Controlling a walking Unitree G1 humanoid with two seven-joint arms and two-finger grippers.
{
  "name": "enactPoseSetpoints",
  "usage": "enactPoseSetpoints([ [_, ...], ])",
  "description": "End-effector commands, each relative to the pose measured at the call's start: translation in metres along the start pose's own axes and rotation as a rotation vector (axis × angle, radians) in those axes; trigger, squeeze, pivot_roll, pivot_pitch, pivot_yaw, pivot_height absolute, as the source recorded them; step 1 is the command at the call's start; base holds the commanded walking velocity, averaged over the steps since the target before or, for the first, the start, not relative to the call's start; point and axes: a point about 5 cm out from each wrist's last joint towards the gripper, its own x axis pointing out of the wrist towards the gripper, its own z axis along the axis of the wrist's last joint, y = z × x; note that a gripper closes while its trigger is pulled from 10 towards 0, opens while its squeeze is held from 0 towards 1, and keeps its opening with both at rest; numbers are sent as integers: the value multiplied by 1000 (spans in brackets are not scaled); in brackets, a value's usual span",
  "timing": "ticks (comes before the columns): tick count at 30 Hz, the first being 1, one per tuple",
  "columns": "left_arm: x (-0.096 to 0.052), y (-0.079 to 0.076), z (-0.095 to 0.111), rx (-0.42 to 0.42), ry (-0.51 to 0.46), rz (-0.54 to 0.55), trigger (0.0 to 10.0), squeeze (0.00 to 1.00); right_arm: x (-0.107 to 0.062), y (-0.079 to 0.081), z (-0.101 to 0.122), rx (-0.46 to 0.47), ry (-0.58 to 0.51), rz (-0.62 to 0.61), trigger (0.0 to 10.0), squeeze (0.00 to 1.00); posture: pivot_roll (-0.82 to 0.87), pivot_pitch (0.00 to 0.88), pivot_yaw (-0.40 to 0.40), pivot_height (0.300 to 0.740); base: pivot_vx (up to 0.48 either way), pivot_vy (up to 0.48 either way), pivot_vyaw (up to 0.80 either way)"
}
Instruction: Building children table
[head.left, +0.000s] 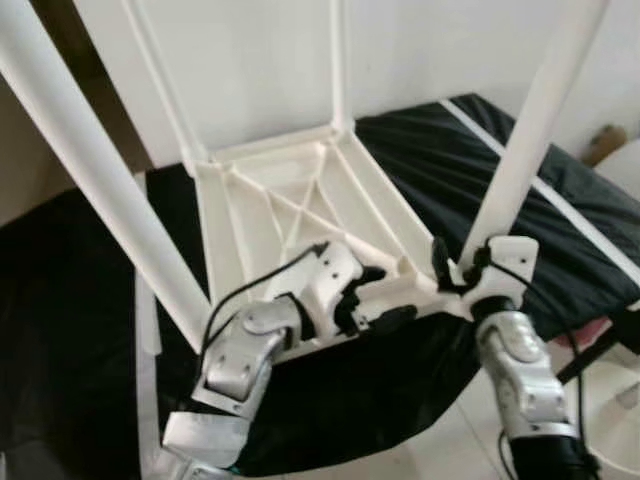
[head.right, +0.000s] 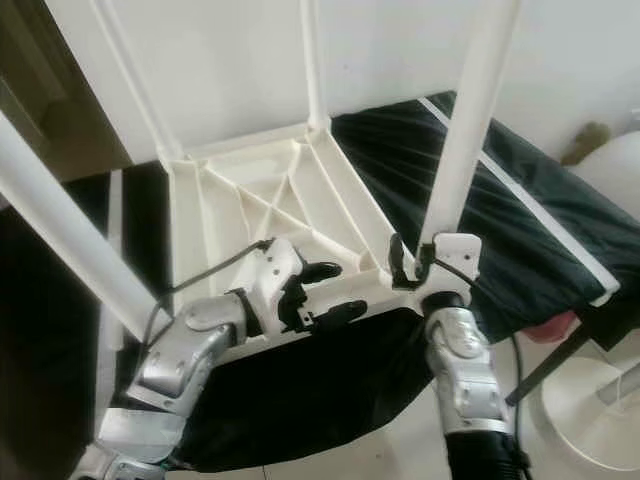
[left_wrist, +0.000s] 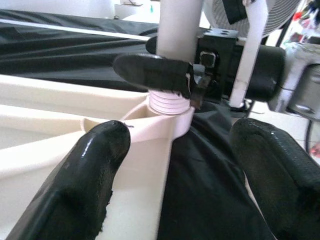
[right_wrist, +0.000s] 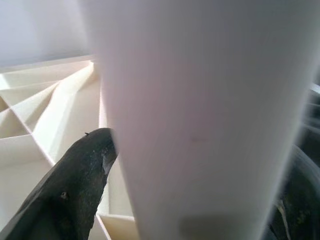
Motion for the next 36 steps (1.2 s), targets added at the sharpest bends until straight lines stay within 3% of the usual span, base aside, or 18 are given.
enactPoseSetpoints([
  [1, -4, 6, -2, -34, -1, 119, 10000, 0, 0, -3, 3, 15, 1, 46, 10000, 0, -93, 11, 49, 740, 0, 0, 0],
  [6, -4, 6, -4, -53, 3, 125, 10000, 0, 1, -8, 7, 5, 6, 144, 10000, 0, -88, 8, 43, 740, 0, 0, 0],
  [7, -4, 5, -2, -13, 9, 99, 10000, 0, 4, -15, 8, -61, 17, 266, 10000, 0, -83, 0, 36, 740, 0, 0, 0],
  [9, -3, 6, -1, -20, 11, 98, 10000, 0, 6, -19, 9, -80, 29, 315, 10000, 0, -82, 0, 36, 740, 0, 0, 0],
  [12, 0, 9, -2, -96, 32, 108, 10000, 0, 13, -26, 12, -105, 53, 396, 10000, 0, -84, 0, 36, 740, 0, 0, 0],
  [16, 2, 10, 0, -71, 30, 119, 10000, 0, 16, -27, 13, -131, 70, 440, 10000, 0, -84, 0, 35, 740, 0, 0, 0],
  [21, 9, 5, 3, -92, 44, 73, 10000, 0, 35, -21, 16, -206, 103, 552, 10000, 0, -74, 0, 40, 740, 0, 0, 0],
  [25, 10, 2, 1, -73, 63, 65, 10000, 0, 38, -20, 14, -201, 120, 589, 9647, 0, -63, 0, 38, 740, 0, 0, 0],
  [26, 11, -3, 1, -42, 69, 54, 10000, 0, 37, -20, 9, -213, 135, 620, 0, 0, -55, 0, 37, 740, 0, 0, 0],
  [36, 13, -7, 1, -17, 62, 74, 10000, 0, 31, -20, -4, -195, 185, 646, 0, 0, -43, 0, 17, 740, 0, 0, 0],
])
